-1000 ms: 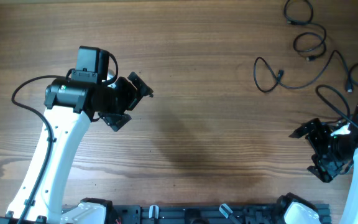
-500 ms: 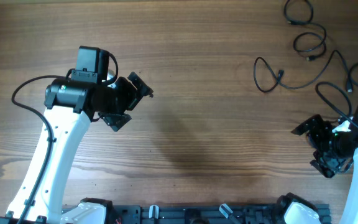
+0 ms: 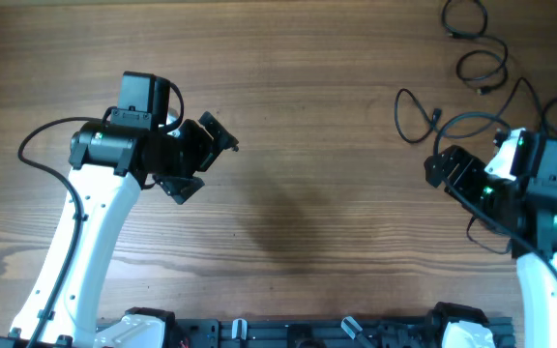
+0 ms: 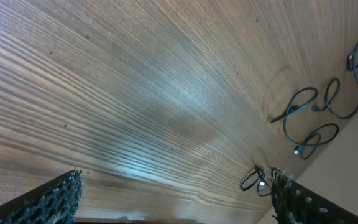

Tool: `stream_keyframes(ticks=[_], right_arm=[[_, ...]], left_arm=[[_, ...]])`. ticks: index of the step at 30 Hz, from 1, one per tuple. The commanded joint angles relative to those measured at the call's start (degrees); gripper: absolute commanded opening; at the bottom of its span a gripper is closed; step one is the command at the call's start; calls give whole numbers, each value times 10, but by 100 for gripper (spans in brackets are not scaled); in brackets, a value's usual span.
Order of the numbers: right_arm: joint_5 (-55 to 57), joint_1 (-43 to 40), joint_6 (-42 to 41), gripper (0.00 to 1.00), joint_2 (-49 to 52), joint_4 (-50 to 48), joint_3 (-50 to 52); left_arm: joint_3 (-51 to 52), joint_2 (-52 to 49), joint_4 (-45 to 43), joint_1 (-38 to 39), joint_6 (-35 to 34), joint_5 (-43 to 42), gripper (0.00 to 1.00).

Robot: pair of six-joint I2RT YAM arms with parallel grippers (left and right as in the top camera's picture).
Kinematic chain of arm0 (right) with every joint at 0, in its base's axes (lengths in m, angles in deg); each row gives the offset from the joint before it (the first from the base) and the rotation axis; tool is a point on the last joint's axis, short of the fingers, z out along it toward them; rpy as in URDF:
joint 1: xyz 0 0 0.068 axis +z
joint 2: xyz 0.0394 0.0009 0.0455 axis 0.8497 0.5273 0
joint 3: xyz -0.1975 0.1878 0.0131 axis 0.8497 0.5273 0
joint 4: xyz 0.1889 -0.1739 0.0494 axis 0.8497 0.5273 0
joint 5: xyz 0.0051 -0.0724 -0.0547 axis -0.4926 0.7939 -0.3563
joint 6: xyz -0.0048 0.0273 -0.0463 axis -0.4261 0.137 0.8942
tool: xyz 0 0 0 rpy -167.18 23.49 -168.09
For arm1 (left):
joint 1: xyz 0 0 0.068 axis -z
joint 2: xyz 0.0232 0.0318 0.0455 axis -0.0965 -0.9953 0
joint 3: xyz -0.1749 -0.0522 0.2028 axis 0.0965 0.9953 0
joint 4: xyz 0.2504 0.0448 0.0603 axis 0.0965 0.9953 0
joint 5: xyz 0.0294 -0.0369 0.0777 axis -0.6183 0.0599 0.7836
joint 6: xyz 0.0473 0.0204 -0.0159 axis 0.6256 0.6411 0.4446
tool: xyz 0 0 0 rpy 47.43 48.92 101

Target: Untangle cables

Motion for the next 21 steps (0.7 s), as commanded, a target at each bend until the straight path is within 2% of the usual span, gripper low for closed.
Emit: stream_keyframes(ticks=[1, 8, 11, 17, 21], right_arm=[[-16, 6, 6, 100, -59, -42, 57], [-112, 6, 6, 100, -154, -228, 211], [-136, 17, 16, 100, -170, -291, 242], [-82, 82, 38, 100, -258, -331, 245], [-71, 85, 46, 100, -311, -335, 245]], left_arm=[[-4, 1, -2, 2, 3, 6, 100], [-4, 1, -2, 2, 3, 6, 100], [-4, 1, -2, 3, 3, 6, 100], [-4, 1, -2, 2, 3, 6, 100], [-4, 1, -2, 3, 3, 6, 100]])
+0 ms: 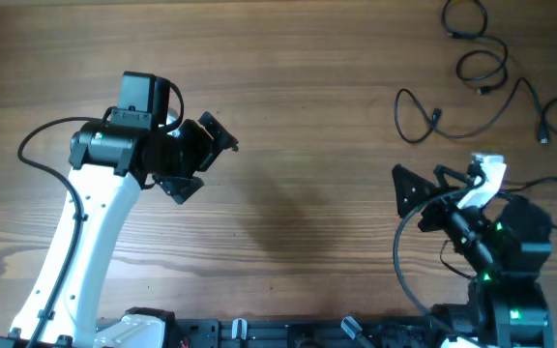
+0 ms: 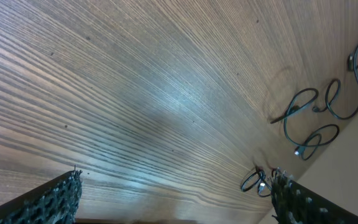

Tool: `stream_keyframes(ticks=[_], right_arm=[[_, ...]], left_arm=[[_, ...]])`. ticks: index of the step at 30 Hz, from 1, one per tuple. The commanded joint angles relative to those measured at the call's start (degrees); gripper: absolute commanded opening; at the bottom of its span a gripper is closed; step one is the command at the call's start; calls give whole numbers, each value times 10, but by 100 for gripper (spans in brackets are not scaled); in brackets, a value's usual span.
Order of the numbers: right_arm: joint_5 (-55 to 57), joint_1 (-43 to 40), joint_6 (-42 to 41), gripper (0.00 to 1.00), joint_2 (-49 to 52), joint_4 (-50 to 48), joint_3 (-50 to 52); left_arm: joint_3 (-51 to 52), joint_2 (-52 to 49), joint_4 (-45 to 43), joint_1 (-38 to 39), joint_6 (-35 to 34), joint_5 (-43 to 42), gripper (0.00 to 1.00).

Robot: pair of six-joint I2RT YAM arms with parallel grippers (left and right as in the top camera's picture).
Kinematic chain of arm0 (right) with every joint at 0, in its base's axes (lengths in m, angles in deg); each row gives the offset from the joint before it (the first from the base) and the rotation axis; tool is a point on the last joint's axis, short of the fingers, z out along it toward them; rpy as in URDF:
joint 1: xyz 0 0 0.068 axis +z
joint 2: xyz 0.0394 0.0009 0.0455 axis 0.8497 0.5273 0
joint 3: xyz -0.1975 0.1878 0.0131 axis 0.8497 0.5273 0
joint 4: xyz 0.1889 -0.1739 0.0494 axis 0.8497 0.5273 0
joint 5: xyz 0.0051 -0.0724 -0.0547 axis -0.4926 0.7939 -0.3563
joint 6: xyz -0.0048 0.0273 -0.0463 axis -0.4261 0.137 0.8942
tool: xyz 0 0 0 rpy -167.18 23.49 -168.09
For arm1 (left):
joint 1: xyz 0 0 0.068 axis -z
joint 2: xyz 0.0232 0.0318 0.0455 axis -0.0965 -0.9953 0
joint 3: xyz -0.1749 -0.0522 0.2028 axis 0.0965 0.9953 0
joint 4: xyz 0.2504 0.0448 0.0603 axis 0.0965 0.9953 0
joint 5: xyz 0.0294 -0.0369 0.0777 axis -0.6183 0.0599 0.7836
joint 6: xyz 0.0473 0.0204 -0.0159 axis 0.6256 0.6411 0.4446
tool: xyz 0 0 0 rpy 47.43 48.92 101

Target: Untangle cables

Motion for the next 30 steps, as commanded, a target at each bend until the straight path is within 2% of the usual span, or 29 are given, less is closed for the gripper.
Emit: stream_keyframes(ticks=[1, 8, 11, 17, 20, 26, 30], right_arm=[[19, 3, 13, 100, -39, -3, 1], [19, 3, 12, 100, -103, -15, 1], [61, 3, 13, 100, -142, -8, 1], [158, 3, 14, 100, -177, 77, 3], [160, 3, 62, 100, -188, 76, 17], [143, 3, 108, 100, -279, 26, 125], [108, 3, 151, 100, -280, -28, 176]], left_arm=[[-4, 1, -2, 3, 3, 4, 100], [-4, 1, -2, 3, 3, 4, 100], [-4, 1, -2, 3, 3, 4, 100], [-4, 1, -2, 3, 3, 4, 100], [-4, 1, -2, 3, 3, 4, 100], [-4, 1, -2, 3, 3, 4, 100], [-4, 1, -2, 3, 3, 4, 100]])
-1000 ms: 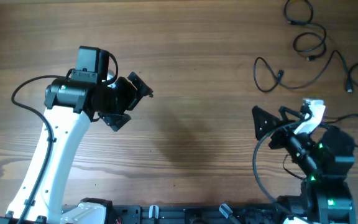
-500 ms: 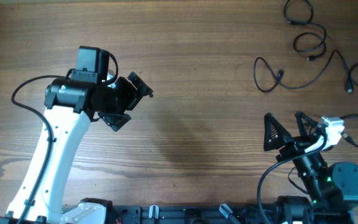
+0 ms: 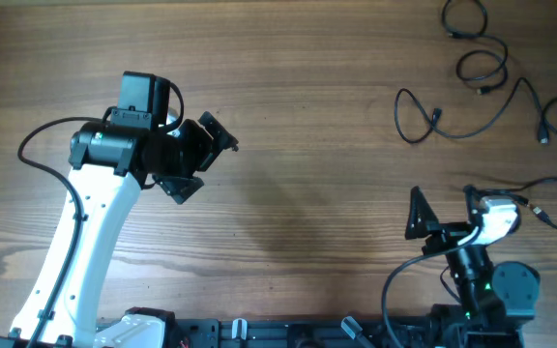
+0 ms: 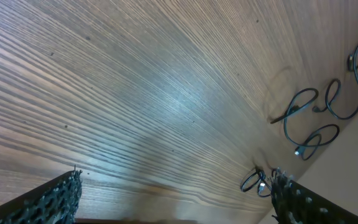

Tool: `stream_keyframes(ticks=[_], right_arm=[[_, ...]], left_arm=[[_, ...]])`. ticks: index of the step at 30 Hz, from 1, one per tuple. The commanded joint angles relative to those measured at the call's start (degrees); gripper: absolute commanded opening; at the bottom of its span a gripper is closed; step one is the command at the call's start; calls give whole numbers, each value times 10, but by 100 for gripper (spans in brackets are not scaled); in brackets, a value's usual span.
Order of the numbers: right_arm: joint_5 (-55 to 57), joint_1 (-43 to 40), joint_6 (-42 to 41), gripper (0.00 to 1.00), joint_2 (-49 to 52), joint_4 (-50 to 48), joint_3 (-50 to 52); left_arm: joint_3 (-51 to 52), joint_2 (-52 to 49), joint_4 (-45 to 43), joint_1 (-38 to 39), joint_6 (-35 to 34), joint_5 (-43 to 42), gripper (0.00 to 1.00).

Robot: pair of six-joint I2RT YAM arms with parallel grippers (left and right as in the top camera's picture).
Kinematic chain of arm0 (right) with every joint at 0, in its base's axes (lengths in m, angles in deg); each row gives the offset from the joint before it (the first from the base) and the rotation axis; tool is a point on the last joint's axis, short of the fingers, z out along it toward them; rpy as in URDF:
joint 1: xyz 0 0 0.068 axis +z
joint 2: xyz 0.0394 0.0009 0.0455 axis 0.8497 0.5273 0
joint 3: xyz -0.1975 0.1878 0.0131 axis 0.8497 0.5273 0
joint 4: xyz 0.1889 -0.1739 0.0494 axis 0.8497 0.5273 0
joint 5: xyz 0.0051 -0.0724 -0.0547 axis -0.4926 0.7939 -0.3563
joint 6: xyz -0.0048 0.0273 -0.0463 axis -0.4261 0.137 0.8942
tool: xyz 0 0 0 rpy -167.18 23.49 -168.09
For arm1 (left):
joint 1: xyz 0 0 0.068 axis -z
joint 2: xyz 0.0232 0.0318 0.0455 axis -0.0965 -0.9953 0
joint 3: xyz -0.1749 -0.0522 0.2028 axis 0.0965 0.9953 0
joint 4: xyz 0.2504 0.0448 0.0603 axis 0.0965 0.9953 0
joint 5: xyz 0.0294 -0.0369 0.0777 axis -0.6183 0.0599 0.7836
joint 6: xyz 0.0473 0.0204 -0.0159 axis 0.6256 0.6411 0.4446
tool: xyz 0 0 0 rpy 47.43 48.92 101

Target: Untangle cables

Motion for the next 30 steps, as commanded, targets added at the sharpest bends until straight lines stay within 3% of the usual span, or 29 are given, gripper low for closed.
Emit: stream_keyframes(ticks=[1, 9, 15, 18, 30], right_arm=[[-23, 3, 33, 100, -10, -26, 35], [-25, 3, 36, 100, -10, -168, 118], [-23, 15, 96, 100, -10, -186, 121], [-22, 15, 105, 100, -10, -244, 141], [-5, 14, 107, 100, -10, -219, 141]], left_arm=[[-4, 1, -2, 2, 3, 4, 100], [-4, 1, -2, 3, 3, 4, 100], [-4, 1, -2, 3, 3, 4, 100], [-4, 1, -2, 2, 3, 4, 100], [-4, 1, -2, 3, 3, 3, 100]])
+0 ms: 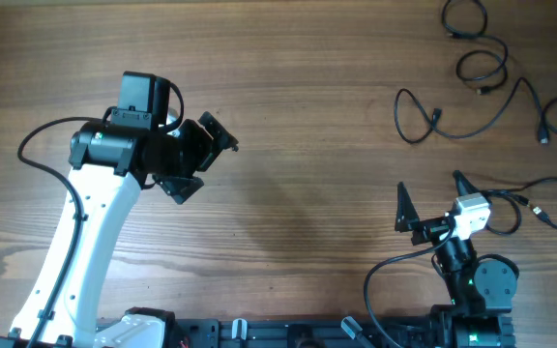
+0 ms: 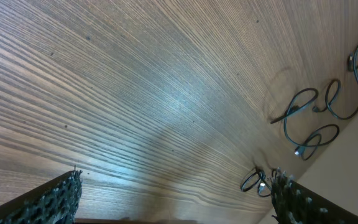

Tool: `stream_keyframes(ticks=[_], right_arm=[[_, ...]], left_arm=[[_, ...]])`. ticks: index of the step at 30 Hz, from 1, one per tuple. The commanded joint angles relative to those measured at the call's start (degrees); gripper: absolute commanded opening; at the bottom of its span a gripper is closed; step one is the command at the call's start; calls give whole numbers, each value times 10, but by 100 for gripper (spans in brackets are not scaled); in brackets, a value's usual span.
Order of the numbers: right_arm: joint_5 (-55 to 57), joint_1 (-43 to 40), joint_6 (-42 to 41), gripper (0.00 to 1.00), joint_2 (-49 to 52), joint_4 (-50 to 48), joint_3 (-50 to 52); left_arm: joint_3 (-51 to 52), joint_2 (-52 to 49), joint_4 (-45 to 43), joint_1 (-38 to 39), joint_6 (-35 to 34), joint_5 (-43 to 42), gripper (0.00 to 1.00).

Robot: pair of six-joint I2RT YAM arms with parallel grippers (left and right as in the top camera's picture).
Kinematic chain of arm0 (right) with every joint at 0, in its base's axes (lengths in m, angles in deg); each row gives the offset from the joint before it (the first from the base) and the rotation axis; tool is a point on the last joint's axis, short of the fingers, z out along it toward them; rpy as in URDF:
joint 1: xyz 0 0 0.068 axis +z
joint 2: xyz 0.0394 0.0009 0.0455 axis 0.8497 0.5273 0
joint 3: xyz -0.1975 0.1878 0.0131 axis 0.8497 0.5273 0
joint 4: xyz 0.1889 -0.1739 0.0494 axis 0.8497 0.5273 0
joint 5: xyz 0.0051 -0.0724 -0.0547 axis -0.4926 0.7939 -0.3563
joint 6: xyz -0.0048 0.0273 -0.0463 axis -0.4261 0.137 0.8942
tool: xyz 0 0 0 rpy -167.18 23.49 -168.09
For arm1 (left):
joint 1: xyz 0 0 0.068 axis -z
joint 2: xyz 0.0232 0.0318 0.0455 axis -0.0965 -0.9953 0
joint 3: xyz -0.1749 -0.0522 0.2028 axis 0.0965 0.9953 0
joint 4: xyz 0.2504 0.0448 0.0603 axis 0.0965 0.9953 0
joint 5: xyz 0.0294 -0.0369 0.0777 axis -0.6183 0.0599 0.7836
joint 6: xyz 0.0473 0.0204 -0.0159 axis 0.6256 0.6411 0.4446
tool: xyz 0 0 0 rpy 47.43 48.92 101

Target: Untangle cables

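Three thin black cables lie at the table's right side: a coiled one (image 1: 474, 46) at the far corner, a long wavy one (image 1: 457, 124) below it, and a looped one (image 1: 547, 201) by the right edge. My right gripper (image 1: 431, 196) stands open and empty at the front right, just left of that looped cable. My left gripper (image 1: 204, 162) hovers open over bare wood at the left, far from all cables. In the left wrist view its fingertips (image 2: 59, 198) frame bare table, and the cables (image 2: 312, 115) show small at the right.
The wooden table (image 1: 298, 116) spreads between the two arms. The right arm's own black lead (image 1: 385, 280) curves along the front edge beside its base. A dark rail (image 1: 288, 333) runs along the front.
My right gripper has shifted a little to the left and turned slightly, still open near the front edge. The left arm and the cables lie as before.
At first my right gripper was low over the cables at the right edge. Then it stood drawn back toward the front, leaving the wavy cable and the looped one apart. Later it was folded near its base, and now slightly further left. The left arm never moved.
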Motion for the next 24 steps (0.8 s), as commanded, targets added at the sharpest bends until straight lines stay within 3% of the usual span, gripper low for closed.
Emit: stream_keyframes(ticks=[1, 4, 9, 24], right_arm=[[32, 2, 10, 100, -7, 2, 2], [32, 2, 80, 100, -7, 4, 2], [77, 2, 20, 100, -7, 9, 2], [85, 3, 50, 100, -7, 11, 2]], left_arm=[[-4, 1, -2, 2, 3, 4, 100], [-4, 1, -2, 3, 3, 4, 100], [-4, 1, -2, 3, 3, 4, 100], [-4, 1, -2, 2, 3, 3, 100]])
